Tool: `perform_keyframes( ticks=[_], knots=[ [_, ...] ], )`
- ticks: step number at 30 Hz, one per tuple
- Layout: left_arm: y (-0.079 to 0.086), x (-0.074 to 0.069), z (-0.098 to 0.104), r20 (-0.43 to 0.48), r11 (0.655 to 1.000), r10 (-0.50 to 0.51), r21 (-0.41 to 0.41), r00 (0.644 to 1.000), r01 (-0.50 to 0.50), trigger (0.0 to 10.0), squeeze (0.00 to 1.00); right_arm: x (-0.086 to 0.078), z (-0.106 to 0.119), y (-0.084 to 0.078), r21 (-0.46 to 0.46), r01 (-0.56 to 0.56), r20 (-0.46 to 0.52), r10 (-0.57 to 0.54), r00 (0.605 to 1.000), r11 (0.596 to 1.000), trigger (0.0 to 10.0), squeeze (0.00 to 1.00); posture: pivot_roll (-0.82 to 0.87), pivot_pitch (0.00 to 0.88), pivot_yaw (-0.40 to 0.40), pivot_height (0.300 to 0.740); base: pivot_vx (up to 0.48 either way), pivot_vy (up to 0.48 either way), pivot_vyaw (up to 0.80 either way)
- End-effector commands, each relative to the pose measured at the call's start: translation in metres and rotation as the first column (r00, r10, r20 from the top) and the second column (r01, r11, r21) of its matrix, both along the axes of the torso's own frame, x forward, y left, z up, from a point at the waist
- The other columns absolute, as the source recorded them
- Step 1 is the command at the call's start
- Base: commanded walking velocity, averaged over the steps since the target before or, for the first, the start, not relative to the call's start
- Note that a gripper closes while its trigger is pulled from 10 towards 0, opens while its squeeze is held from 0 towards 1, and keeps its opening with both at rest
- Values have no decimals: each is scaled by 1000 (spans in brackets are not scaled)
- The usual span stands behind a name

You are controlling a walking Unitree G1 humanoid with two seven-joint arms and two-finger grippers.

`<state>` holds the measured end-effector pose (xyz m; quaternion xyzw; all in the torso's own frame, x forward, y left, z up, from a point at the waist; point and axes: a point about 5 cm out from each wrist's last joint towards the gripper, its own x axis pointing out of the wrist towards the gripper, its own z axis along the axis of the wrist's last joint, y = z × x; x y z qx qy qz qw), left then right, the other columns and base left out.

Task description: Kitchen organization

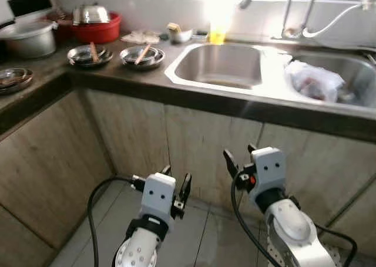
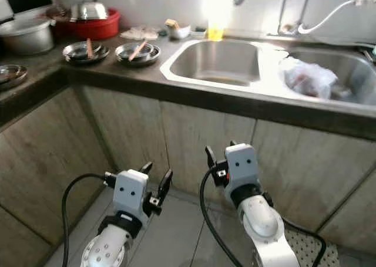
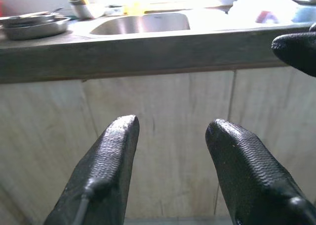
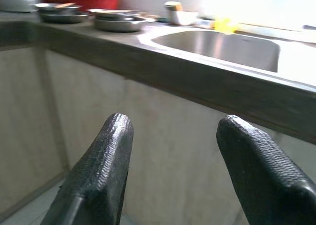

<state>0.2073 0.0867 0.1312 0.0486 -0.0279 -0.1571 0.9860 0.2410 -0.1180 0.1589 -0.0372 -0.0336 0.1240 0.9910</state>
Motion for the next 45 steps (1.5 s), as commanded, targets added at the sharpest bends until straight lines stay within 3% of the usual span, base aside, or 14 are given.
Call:
perform_keyframes(
  ticks=[1,45],
  knots=[
    [2,-1,-2,-12,1000,5,10,1000,-5,10000,0,-1,1,4,-3,-20,10,20,1000,1000,10000,0,73,72,-15,740,0,0,800],
    [-2,0,-4,-22,1000,-12,11,1000,13,10000,0,5,-1,4,-27,-22,19,23,1000,999,10000,0,74,50,-15,740,229,0,800]
  ],
)
